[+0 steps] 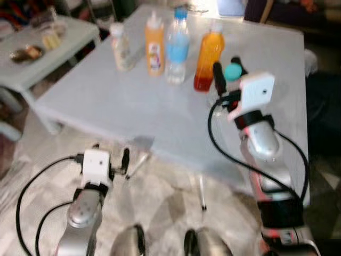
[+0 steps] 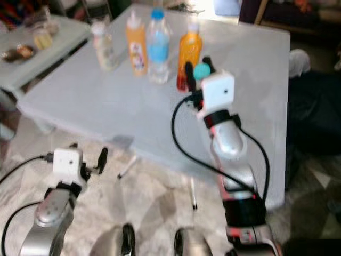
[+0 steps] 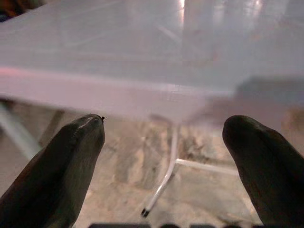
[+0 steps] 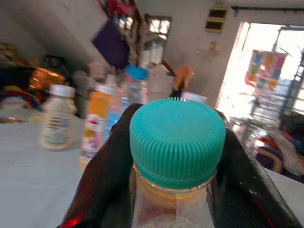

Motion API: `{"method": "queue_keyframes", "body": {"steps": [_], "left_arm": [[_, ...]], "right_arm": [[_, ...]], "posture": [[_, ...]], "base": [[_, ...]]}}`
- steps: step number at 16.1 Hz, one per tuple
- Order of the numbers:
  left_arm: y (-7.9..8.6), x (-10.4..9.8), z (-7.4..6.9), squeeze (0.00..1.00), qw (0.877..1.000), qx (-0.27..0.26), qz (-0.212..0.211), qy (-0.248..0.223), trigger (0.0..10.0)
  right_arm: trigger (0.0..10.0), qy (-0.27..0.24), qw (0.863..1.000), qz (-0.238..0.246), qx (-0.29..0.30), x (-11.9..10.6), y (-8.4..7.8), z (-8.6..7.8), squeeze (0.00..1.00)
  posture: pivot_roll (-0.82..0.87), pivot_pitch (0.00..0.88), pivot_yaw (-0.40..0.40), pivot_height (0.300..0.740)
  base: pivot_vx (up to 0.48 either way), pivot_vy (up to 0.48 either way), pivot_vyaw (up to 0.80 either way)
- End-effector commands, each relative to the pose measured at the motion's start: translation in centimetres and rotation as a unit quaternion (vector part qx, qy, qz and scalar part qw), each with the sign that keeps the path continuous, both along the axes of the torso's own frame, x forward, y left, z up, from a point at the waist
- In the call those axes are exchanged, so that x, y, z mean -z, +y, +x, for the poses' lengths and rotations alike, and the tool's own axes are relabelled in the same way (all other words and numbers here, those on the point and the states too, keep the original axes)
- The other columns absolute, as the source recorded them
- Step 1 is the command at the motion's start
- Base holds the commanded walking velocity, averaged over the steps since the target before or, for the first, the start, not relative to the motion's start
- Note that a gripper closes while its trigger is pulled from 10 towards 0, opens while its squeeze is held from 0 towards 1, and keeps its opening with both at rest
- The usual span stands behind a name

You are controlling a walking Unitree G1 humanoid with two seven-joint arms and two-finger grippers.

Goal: Restocking fridge

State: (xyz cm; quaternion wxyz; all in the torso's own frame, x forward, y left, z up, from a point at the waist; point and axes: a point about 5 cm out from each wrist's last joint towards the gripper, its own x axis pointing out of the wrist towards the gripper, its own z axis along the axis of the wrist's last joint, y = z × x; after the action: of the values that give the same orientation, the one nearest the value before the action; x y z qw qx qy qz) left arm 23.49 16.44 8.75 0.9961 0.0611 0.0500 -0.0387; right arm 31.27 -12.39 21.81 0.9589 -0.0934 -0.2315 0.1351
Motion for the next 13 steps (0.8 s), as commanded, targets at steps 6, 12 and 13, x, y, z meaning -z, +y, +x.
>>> {"method": "queue_keyframes", "body": {"steps": [6,12,13], "left_arm": [[0.0,0.6,-0.3,0.0,1.0,-0.004,0.005,0.014,10.0],[0.2,0.9,-0.5,0.0,1.0,-0.01,0.011,0.017,10.0],[0.3,0.9,-0.5,0.0,1.0,-0.014,0.015,0.019,10.0]], "right_arm": [[10.0,0.033,0.999,-0.028,-0.016,1.6,0.6,0.2,0.0],[10.0,0.039,0.997,-0.019,-0.071,1.7,2.2,-0.1,0.0],[10.0,0.041,0.996,-0.021,-0.079,1.9,2.4,-0.2,0.0]], "posture": [[-0.05,0.135,0.014,0.74],[-0.04,0.136,0.007,0.74],[-0.04,0.136,0.007,0.74]], "base": [[-0.331,0.0,0.27],[-0.259,0.0,0.8],[0.0,0.0,0.8]]}}
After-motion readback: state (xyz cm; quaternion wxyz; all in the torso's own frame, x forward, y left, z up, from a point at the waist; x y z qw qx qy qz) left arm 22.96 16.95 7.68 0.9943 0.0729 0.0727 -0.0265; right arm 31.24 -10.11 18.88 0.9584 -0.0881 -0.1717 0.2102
